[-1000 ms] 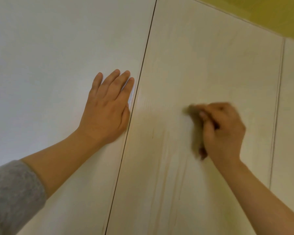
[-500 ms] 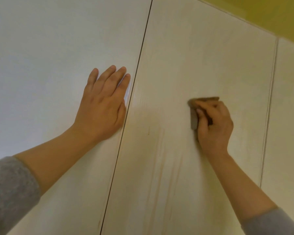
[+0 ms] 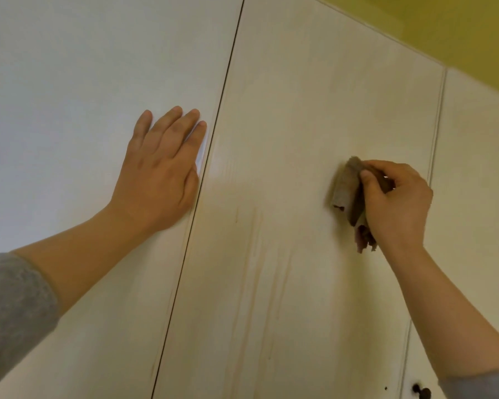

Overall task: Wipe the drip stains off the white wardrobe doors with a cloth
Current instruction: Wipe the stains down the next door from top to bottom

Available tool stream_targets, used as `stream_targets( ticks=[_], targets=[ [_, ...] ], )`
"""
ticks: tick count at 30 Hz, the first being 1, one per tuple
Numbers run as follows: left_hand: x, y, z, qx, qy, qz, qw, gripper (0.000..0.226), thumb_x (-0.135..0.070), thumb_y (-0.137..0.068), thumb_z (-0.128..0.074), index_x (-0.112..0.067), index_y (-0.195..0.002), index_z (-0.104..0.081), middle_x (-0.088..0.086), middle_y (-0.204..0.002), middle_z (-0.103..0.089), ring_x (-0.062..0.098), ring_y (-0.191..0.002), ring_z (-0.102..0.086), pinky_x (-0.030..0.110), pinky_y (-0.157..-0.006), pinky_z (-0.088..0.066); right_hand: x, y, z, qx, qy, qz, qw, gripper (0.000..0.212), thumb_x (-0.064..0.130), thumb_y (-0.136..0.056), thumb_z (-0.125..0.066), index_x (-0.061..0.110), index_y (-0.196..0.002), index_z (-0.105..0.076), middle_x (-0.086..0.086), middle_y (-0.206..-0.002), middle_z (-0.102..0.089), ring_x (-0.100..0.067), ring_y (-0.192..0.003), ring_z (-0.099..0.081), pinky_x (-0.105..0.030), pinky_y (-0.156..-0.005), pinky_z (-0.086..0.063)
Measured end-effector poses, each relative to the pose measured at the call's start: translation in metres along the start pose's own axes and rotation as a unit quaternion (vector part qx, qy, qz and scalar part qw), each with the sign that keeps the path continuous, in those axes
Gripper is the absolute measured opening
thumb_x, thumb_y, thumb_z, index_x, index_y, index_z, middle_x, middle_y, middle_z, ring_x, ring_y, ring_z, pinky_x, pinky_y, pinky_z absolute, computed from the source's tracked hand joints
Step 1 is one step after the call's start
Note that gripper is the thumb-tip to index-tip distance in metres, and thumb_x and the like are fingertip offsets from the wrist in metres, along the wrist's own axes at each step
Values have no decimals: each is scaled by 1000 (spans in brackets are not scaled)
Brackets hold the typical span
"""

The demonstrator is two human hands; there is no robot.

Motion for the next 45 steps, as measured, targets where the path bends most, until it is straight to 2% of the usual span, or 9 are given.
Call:
stream_targets(
  ticks=[3, 7, 12, 19, 26, 31, 37, 40, 45],
  targets=[
    [-1, 0, 1, -6, -1, -3, 1000, 55, -15, -93, -37, 2, -144, -44, 20, -151, -42, 39, -141, -35, 59, -118, -19, -16, -28, 12, -67, 37, -67, 995, 22, 20, -92, -55, 19, -105, -73, 1, -107, -69, -15, -98, -63, -24, -90, -47],
    [-1, -1, 1, -6, -3, 0, 1000, 55, -16, -93, -35, 2, -144, -44, 20, -151, -41, 39, -141, -34, 59, -118, -19, -19, -58, 14, -211, 92, -83, 970, 31, 24, -91, -46, 23, -112, -69, -1, -115, -63, -19, -107, -56, -28, -88, -44],
    [-1, -1, 1, -8, -3, -1, 1000, 55, -15, -92, -36, 2, -143, -45, 20, -150, -43, 39, -140, -36, 59, -118, -19, -2, -14, -52, -53, -10, 79, 995, 28, 7, -93, -53, 13, -115, -68, -4, -115, -61, -7, -101, -53, -3, -89, -35],
    [0, -2, -1, -10, -5, -3, 1000, 55, -15, -92, -36, 3, -143, -45, 21, -150, -42, 39, -140, -36, 60, -117, -20, -7, 56, -51, -30, -44, 134, 990, 20, 5, -91, -60, 6, -108, -70, -1, -106, -63, -4, -96, -55, -6, -86, -39],
    [1, -1, -1, 2, -11, -1, 1000, 56, -17, -92, -35, 2, -145, -43, 20, -151, -41, 39, -141, -34, 59, -118, -18, -19, 90, -33, -18, -81, -45, 996, 57, 23, -88, -72, 16, -140, -48, 8, -128, -42, 0, -90, -53, -5, -79, -42],
    [0, -1, 0, 5, -10, -3, 1000, 56, -15, -92, -37, 2, -145, -43, 20, -151, -41, 39, -141, -35, 58, -118, -18, -19, 76, -34, -16, -52, 7, 998, 21, 12, -90, -68, 11, -111, -68, -3, -107, -60, 12, -91, -50, 0, -82, -36],
    [-1, -2, 1, 6, -8, -1, 1000, 56, -16, -92, -35, 2, -144, -44, 21, -151, -41, 40, -141, -35, 60, -117, -19, -39, -32, -18, -113, -5, -2, 994, 24, 20, -89, -65, 8, -109, -69, -14, -108, -60, -19, -96, -57, -10, -84, -35],
    [-1, -2, 0, 1, -9, -3, 1000, 56, -16, -92, -34, 3, -144, -45, 21, -151, -42, 40, -141, -36, 59, -117, -20, -40, -79, -15, -70, -22, 4, 997, 26, 29, -91, -64, 14, -110, -72, -9, -111, -62, -12, -94, -57, 1, -80, -33],
    [0, -1, -1, -3, -13, -1, 1000, 56, -17, -93, -32, 3, -144, -45, 20, -151, -42, 39, -141, -36, 58, -118, -19, -50, -40, -25, -58, -68, 31, 996, 17, 17, -90, -66, 15, -104, -76, -5, -105, -59, -11, -95, -57, -4, -84, -37]
  ],
)
Point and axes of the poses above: each hand's wrist, its own y-axis away from the middle knuckle, its own z-axis out of the back of the hand, x = y × z, the point moved 1 cm from there along -y, towards the middle knuckle
